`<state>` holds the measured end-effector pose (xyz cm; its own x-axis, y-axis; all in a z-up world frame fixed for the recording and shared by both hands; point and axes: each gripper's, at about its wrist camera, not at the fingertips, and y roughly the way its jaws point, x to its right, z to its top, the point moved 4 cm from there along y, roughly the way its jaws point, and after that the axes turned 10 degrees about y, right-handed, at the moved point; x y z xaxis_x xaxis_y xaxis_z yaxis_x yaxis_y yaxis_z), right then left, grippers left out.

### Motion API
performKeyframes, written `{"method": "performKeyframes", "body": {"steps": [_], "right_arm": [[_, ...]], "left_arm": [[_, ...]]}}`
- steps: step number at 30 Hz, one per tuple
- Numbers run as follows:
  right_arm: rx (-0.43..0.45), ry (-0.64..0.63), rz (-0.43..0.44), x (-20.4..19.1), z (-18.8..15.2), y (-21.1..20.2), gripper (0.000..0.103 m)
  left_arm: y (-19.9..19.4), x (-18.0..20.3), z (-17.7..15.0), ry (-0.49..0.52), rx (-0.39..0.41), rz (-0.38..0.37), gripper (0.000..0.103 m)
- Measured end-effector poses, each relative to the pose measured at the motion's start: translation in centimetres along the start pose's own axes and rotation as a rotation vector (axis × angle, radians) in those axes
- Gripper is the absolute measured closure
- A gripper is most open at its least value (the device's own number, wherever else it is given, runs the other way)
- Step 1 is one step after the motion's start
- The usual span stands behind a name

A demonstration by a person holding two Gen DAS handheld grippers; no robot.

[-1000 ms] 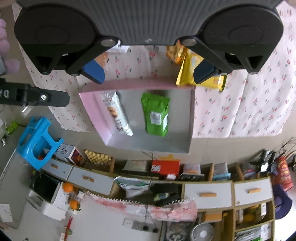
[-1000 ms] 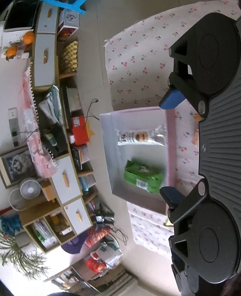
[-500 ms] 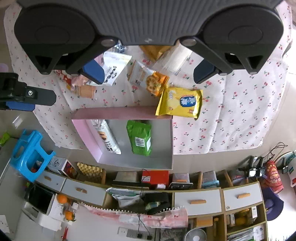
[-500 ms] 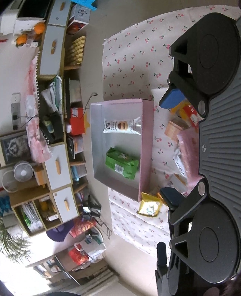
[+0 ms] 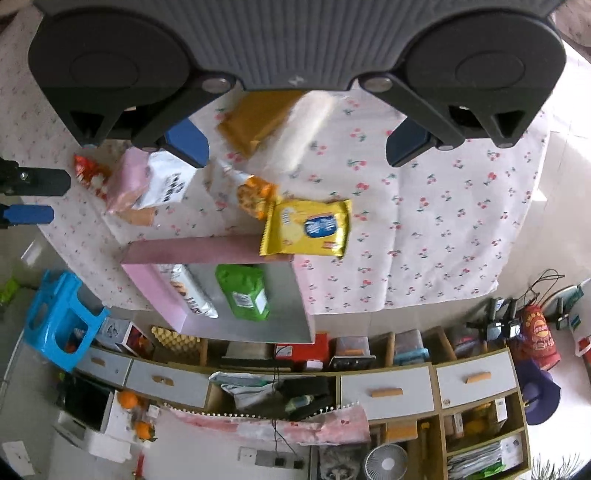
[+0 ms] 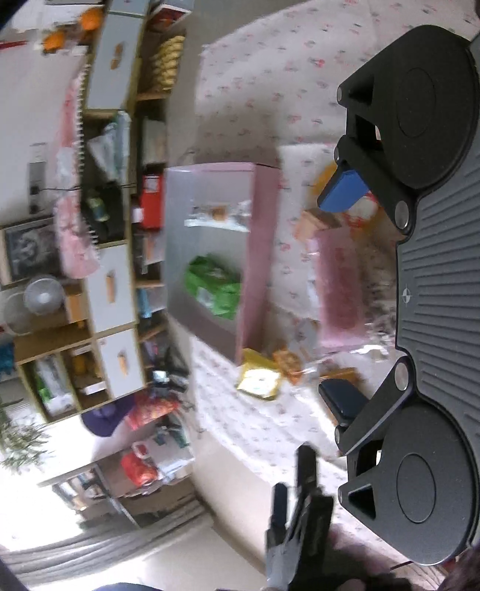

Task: Organize snacks
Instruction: 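Withdraw both tools from the box back over the snacks, then grasp the gold bar wrapper with the left tool while the right tool grasps the pink wafer pack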

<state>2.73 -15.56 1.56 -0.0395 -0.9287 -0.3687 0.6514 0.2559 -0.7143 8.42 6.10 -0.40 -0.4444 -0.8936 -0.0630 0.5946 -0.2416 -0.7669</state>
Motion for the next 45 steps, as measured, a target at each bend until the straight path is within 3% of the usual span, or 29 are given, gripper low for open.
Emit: {"method": "performKeyframes", "body": {"steps": [4,13,17,22,32,38,41,42,45], "right_arm": [[-0.063,0.113,-0.010,1.3,-1.0,1.3,0.005],[-0.069,0.363,0.049,2.7,-0.7,2.5,0.005],[-0.065,0.448,0.092,2.8,-0.1,2.9,0.005],[-0.120,0.545,0.148,3.0,-0.3,3.9,0.005],[-0.153,0.623,0.120,3.4,-1.3,6.0,0.014],[-0.140,0.662,0.114,4.0,-1.3,6.6,0.022],[-0.131,0.649,0.103,4.0,-1.1,6.6,0.038],[-0.133,0.646,0.102,4.0,-1.1,6.7,0.045],[-0.137,0.636,0.106,3.9,-1.1,6.7,0.051]], "left_arm": [[0.5,-0.8,-1.2,0.045,-0.003,-0.034,0.005],[1.1,1.5,-2.9,0.225,-0.021,-0.197,0.036],[1.3,2.8,-3.5,0.309,-0.041,-0.210,0.042],[2.1,4.1,-4.3,0.400,-0.084,-0.207,0.046],[3.7,4.5,-4.4,0.449,-0.121,-0.151,0.047],[3.8,4.7,-4.4,0.470,-0.121,-0.147,0.045],[3.9,4.8,-4.5,0.467,-0.143,-0.156,0.046],[3.8,4.7,-4.4,0.448,-0.158,-0.168,0.047],[3.7,4.7,-4.6,0.366,-0.213,-0.228,0.061]]}}
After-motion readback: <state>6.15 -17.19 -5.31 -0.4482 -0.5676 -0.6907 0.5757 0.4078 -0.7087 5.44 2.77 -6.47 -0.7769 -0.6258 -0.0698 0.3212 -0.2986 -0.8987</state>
